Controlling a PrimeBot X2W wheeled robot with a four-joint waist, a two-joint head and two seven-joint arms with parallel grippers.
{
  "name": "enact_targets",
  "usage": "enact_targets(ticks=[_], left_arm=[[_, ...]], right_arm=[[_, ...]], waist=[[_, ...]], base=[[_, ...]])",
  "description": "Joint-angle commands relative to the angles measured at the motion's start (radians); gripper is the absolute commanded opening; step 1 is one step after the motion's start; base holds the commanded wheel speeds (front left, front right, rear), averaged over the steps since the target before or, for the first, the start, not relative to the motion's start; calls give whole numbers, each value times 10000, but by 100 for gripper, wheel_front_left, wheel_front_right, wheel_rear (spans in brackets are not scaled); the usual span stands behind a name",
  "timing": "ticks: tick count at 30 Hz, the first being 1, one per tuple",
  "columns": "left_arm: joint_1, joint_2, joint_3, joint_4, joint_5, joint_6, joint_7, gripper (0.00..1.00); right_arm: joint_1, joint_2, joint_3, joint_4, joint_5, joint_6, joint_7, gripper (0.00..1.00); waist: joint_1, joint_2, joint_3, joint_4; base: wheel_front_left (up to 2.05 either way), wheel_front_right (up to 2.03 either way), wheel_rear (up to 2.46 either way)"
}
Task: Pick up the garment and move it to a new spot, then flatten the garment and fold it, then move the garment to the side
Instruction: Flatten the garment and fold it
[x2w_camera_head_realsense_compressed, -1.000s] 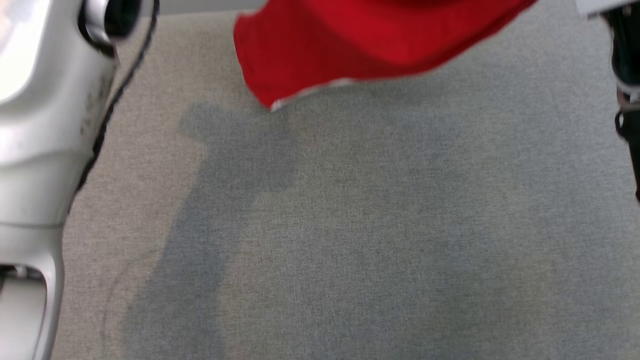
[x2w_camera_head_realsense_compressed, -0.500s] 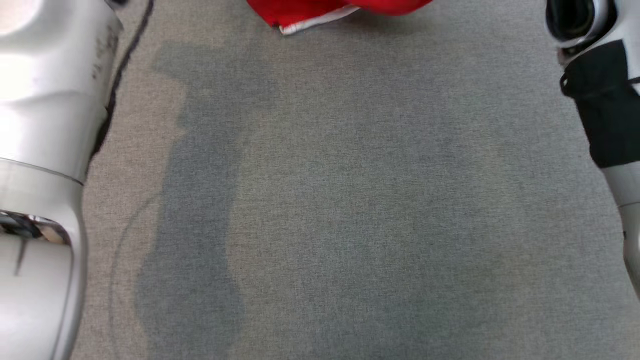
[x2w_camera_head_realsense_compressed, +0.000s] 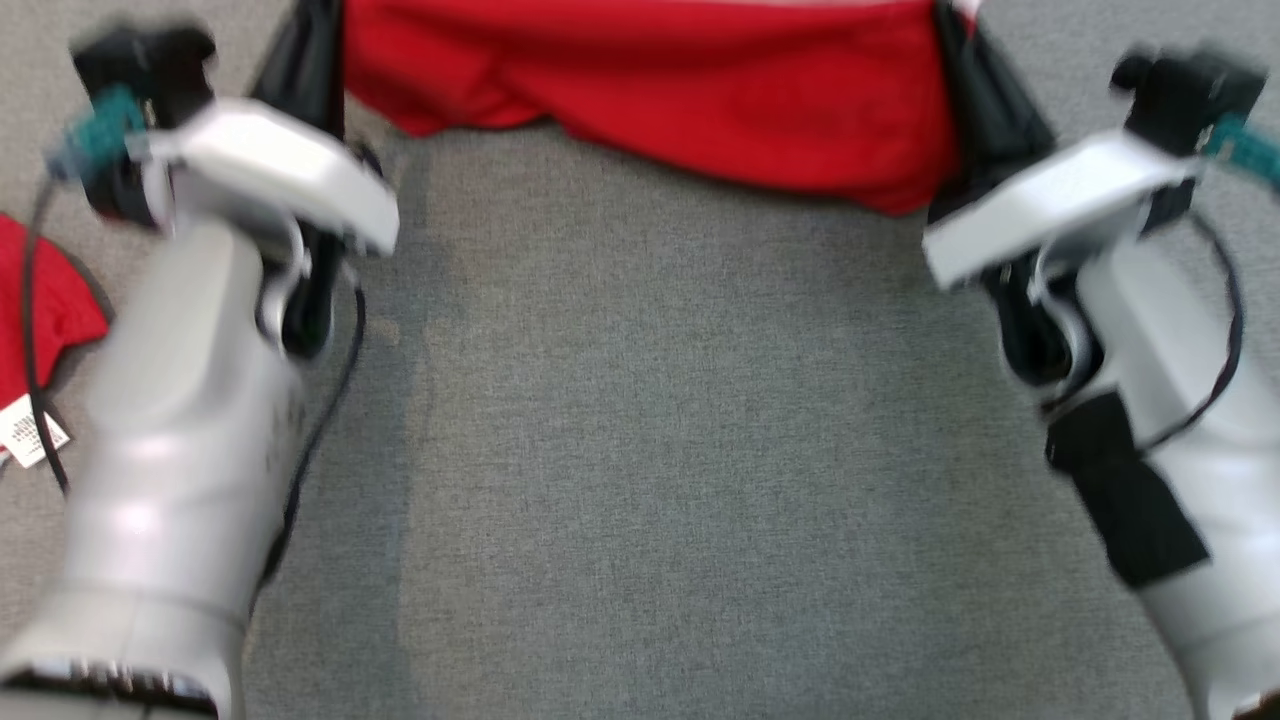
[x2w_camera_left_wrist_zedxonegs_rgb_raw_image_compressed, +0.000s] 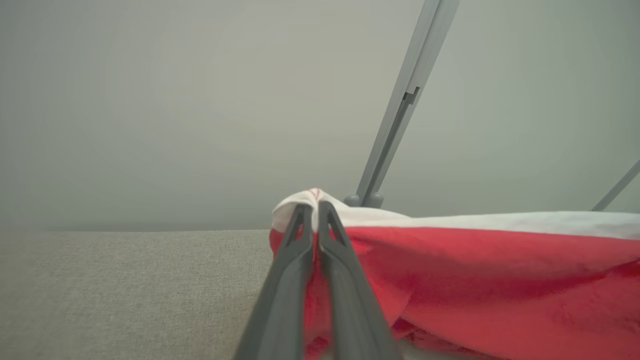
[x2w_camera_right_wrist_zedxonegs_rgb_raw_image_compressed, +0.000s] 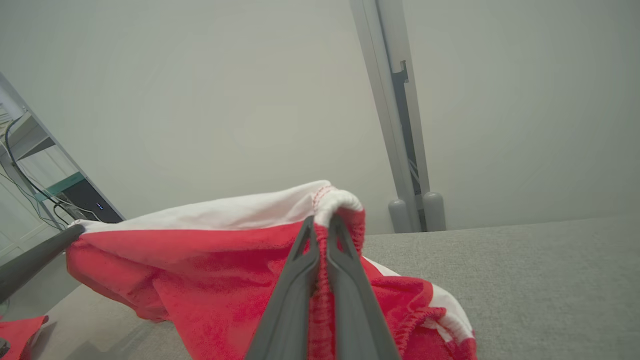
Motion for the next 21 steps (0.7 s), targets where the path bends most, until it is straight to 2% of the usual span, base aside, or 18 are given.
enact_targets(ticks=[1, 5, 6, 13, 21], left_arm=[[1049, 62, 476, -659, 277, 9, -1, 0], [3584, 26, 1113, -2611, 1320, -43, 0, 0], [3584, 26, 1113, -2611, 1320, -43, 0, 0], [6883, -91, 1637, -4945, 2107, -75, 0, 0], [10029, -334, 2365, -7328, 2114, 517, -1, 0]], right_arm=[[912, -29, -155, -469, -102, 20, -56, 0], [3168, -136, -456, -1684, -326, 20, -38, 0], [3168, -136, -456, -1684, -326, 20, -38, 0], [6031, -226, -849, -2960, -688, 20, -35, 0], [8630, -311, -1572, -4355, -1242, 11, -35, 0]], waist=[[0, 0, -355, -54], [0, 0, -1146, -35], [0, 0, -1146, -35], [0, 0, -2313, -93], [0, 0, -3166, -166]], base=[[0, 0, 0], [0, 0, 0], [0, 0, 0], [0, 0, 0], [0, 0, 0]])
